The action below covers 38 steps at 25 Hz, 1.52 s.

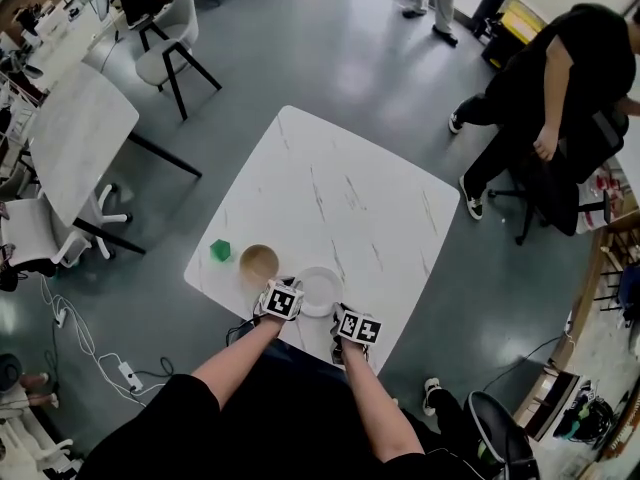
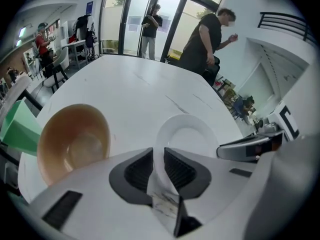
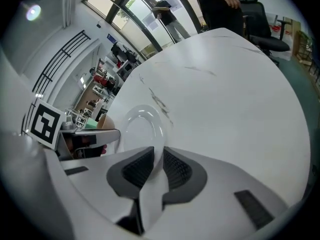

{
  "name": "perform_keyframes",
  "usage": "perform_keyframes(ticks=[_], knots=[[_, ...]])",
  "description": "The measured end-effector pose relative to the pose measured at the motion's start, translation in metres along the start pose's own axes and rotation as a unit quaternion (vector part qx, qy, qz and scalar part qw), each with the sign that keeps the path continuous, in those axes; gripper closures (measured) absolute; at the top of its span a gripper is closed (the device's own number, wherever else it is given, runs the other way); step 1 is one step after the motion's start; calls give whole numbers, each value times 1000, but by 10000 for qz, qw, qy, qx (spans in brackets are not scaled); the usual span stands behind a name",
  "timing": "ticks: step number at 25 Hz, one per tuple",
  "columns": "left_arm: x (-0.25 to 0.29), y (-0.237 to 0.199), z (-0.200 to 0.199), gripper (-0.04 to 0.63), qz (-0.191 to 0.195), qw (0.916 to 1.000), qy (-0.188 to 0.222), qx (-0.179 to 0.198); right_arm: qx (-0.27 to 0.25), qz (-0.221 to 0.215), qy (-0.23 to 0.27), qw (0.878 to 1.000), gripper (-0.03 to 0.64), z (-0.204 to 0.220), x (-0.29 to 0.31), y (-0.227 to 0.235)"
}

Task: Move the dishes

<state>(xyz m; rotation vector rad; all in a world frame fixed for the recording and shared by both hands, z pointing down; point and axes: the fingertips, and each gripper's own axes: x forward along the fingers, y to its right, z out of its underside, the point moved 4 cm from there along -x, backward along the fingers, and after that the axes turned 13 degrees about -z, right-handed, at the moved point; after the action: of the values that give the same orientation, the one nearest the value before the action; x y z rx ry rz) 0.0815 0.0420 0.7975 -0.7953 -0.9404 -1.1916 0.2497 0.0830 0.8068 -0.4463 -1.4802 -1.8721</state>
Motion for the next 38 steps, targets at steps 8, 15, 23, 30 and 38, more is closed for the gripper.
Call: perform_keyframes(ticks=[8, 15, 23, 30, 38], knots=[[12, 1, 1, 525, 134, 9999, 91, 44, -242, -11, -39, 9997, 551, -3, 4, 0], [-2, -3, 5, 522, -58, 9996, 269, 31, -647, 204, 196, 9975, 529, -9, -14, -10], [-71, 11, 7, 523, 553, 9923, 1101, 111, -2166, -162, 292, 9757, 541, -15, -39, -82], [-186, -12, 4, 578, 1216, 9655, 2304, 44, -2268, -319, 1234, 9656, 600, -6, -72, -187], [-290, -66, 10, 578, 1752, 9246, 3384, -47, -2934, 549, 2567, 9192, 600, 26, -88, -314]])
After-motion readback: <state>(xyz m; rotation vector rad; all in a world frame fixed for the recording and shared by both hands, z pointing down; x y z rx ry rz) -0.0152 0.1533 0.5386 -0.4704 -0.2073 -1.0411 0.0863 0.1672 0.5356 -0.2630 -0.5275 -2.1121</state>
